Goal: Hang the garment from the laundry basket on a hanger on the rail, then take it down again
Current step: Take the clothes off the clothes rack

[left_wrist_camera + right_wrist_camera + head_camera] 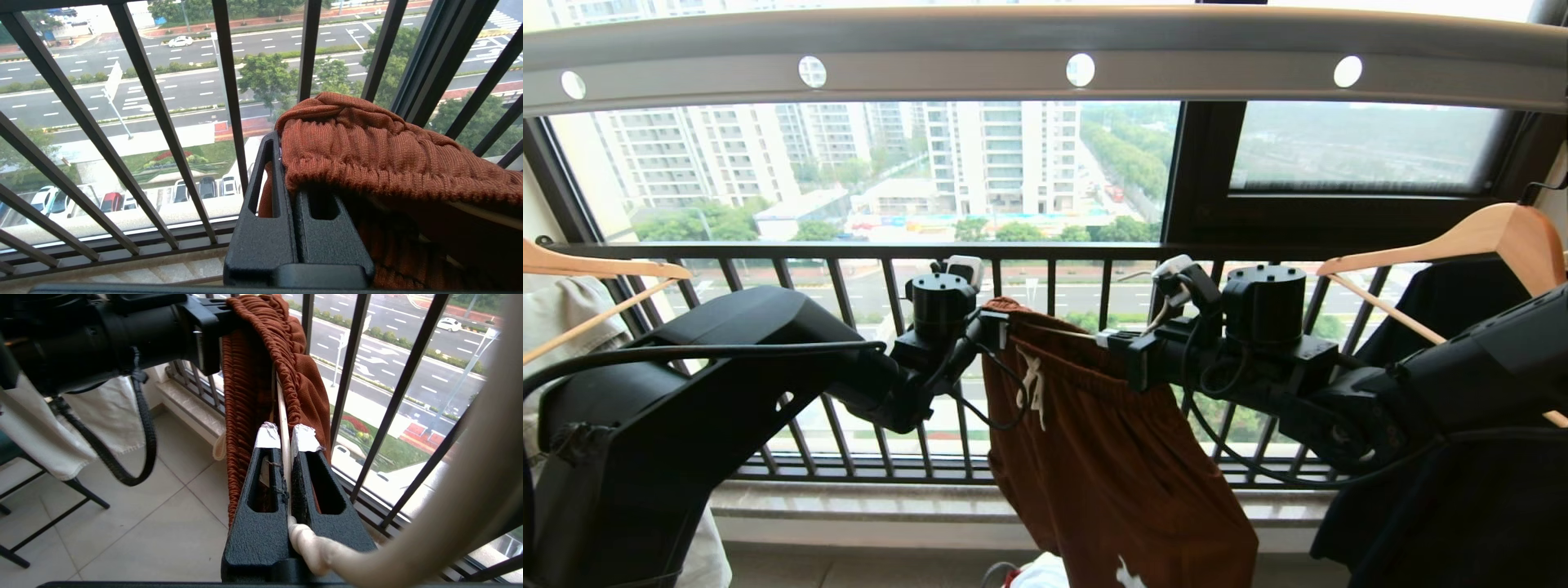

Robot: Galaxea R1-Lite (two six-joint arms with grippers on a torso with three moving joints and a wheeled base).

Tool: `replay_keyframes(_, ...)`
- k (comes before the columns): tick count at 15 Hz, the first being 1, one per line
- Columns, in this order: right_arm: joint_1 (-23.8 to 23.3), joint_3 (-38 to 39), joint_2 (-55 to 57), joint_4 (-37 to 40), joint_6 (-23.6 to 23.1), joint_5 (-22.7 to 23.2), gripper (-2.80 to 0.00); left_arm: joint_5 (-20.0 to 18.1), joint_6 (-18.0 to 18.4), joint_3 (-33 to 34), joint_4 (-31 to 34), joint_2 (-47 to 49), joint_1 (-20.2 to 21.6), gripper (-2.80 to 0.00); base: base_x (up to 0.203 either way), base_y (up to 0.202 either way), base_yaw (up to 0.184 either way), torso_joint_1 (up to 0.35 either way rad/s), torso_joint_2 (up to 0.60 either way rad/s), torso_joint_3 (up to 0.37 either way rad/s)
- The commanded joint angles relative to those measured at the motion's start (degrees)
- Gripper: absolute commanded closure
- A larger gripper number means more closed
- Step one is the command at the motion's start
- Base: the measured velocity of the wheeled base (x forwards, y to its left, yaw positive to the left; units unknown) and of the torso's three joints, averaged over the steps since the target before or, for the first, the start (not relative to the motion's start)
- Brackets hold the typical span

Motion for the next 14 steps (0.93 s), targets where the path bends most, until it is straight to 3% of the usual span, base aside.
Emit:
replay_keyframes(1, 0.86, 0.67, -0.41, -0.22, -0.01, 0.15, 0.0, 0.12, -0.12, -1.08, -0.32, 2.69, 0.78, 0.0, 0.0, 0.0, 0.0, 0.0, 0.0, 0.0)
replay_keyframes(14, 2.27, 2.35, -3.41, -0.28, -1.76, 0.41, 0.0, 2.05, -1.47, -8.07, 0.53, 8.17, 3.12, 0.0, 0.0, 0.0, 0.0, 0.0, 0.0, 0.0)
